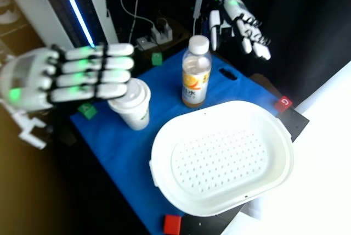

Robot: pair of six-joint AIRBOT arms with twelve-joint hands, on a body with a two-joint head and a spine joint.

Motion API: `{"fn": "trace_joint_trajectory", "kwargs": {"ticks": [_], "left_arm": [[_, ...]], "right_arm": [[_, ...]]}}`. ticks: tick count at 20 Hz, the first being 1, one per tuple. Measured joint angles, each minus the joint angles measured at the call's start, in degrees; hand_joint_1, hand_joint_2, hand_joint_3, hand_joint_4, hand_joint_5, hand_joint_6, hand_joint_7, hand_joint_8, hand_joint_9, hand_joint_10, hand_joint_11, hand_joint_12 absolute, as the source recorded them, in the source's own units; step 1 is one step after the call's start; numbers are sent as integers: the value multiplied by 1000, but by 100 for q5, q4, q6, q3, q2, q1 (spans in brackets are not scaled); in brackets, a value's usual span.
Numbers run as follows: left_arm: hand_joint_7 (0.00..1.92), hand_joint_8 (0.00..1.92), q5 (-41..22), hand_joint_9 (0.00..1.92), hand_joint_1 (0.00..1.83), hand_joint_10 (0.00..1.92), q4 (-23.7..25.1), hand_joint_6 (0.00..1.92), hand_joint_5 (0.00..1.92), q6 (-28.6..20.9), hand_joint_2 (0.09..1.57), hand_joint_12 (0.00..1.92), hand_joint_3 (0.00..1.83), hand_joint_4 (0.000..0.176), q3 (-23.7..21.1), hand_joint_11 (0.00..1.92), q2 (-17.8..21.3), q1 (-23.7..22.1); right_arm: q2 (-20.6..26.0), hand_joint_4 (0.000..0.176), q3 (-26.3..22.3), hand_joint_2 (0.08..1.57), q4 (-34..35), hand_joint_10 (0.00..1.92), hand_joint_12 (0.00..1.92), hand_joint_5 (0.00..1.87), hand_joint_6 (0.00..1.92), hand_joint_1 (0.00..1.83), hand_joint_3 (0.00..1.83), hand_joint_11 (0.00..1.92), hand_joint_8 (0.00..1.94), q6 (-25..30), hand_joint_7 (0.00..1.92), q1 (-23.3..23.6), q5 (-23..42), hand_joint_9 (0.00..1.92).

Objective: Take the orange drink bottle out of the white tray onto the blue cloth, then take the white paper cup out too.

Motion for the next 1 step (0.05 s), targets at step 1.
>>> {"fn": "trace_joint_trajectory", "kwargs": {"ticks": [1], "left_arm": [[0,0,-44,4,662,2,7,0,0,39,1336,93,2,99,-22,0,22,0]], "right_arm": [[37,0,-11,1205,46,0,5,0,0,732,7,0,0,-57,0,0,74,0]]}}
